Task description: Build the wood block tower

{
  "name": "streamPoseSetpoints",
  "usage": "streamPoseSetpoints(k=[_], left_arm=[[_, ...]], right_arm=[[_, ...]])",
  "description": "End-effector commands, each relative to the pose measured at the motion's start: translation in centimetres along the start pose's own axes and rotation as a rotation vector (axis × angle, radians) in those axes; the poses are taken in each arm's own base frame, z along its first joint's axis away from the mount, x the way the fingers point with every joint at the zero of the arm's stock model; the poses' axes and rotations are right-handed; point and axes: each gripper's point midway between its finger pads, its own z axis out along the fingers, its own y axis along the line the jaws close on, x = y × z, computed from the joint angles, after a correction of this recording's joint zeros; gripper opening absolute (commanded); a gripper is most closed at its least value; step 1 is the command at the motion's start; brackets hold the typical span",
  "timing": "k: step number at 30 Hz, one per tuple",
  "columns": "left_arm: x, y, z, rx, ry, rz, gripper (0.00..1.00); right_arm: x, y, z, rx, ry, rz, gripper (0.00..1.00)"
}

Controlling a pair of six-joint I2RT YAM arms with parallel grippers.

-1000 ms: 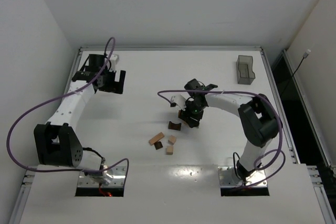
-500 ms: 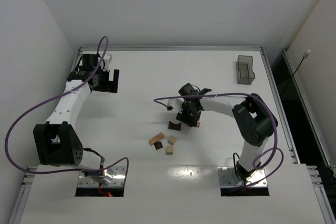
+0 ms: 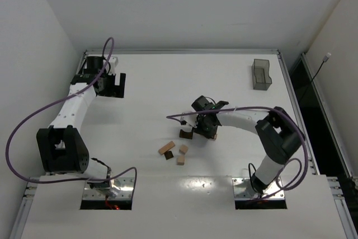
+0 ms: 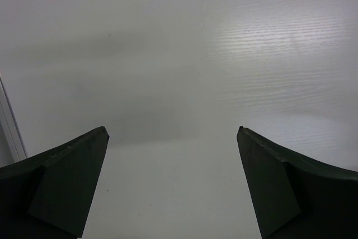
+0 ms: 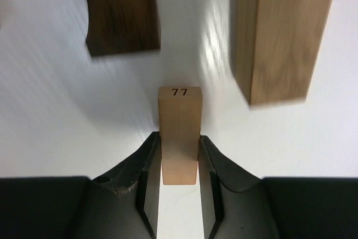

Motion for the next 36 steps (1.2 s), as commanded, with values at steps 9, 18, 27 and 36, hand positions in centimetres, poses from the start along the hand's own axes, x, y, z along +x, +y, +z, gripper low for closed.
streamPoseSetpoints(k=[9,18,27,36], left_arm=[[-2.3,0.3,-0.4,0.01,-0.065,-0.011,1.0],[-2.6,1.0,-0.8,-0.01,-0.063,0.001,1.0],[-2.8,1.9,-1.0,-0.032,-0.07,-0.013,1.0],[-2.7,1.6,-0.8,-0.014,-0.072,-0.012,1.0]], right_arm=[[-1.9,-12.7,-7.8,0.374,-0.111,0.19,0.0],[-7.0,-16.2,-3.1,0.31,-0.103,0.162,0.0],[-8.3,-11.2,-0.3,0.188,-0.088,0.063,0.0],[-7.4,-3.3,0.9,0.023,-0.072,-0.034,0.0]])
